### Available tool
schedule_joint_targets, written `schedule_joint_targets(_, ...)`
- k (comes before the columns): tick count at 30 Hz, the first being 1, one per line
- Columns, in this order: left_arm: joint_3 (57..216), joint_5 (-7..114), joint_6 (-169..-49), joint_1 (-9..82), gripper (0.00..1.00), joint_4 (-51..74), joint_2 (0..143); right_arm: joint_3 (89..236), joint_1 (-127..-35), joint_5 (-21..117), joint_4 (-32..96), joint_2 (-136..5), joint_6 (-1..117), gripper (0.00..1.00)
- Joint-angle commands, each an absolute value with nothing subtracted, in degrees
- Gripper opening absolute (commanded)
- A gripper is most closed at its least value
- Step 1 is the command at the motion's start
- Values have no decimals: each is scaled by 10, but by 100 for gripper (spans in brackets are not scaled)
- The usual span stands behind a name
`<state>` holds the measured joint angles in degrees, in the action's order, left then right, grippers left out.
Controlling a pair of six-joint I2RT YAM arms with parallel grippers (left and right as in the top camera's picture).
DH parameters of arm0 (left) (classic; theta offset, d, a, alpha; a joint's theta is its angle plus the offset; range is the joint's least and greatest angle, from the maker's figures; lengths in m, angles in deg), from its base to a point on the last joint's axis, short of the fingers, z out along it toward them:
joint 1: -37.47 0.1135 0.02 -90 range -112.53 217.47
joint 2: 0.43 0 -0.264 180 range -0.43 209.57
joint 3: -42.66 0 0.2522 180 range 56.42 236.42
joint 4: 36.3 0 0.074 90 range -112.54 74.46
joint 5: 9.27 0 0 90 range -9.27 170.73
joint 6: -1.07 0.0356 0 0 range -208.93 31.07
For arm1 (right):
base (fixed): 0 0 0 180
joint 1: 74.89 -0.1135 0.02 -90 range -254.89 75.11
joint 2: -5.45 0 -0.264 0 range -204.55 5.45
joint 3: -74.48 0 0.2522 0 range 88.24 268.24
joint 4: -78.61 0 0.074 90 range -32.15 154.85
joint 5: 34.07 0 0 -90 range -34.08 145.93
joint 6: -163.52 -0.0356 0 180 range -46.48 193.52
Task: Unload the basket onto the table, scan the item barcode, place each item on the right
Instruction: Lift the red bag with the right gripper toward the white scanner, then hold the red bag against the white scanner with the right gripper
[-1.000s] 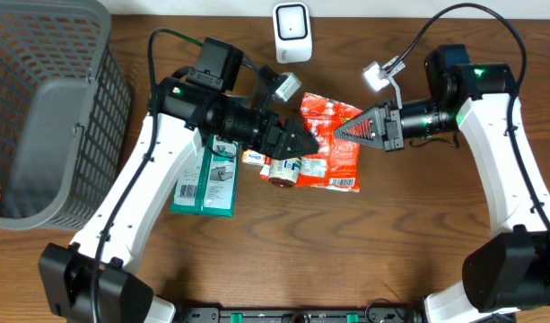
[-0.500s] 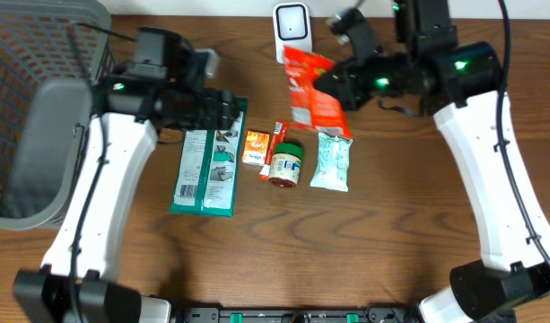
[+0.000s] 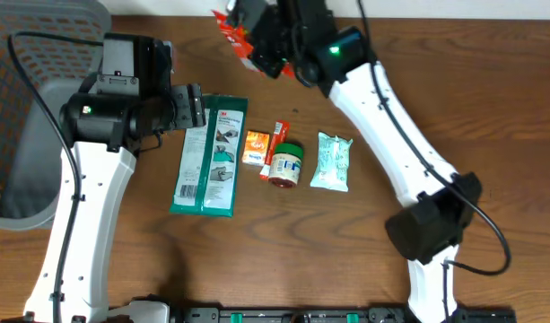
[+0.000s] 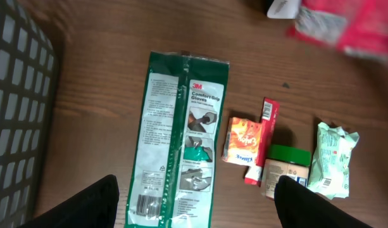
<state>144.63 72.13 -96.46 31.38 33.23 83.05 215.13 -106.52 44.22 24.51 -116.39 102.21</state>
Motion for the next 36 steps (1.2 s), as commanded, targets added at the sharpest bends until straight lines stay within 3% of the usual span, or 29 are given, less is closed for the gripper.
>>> schedule_joint_targets(1, 1453, 731, -967, 316, 79, 334, 831, 2160, -1069, 448, 285, -1192, 1165, 1)
schedule_joint_targets(4, 1453, 731, -967, 316, 79, 334, 831, 2160, -1064, 431, 322, -1228, 1239, 1)
schedule_joint_targets(20, 1453, 731, -967, 316, 79, 334, 831, 2160, -970, 389, 781, -1425, 1242, 1)
schedule_joint_targets(25, 1453, 731, -967, 316, 79, 334, 831, 2160, -961, 378, 779, -1435, 1242, 1)
schedule_joint_targets(31, 1453, 731, -967, 316, 80, 334, 831, 2160, -946, 324, 673, -1435, 1285, 1)
schedule_joint_targets(36, 1453, 731, -967, 316, 79, 334, 831, 2162, -935, 318, 742, -1431, 1285, 1)
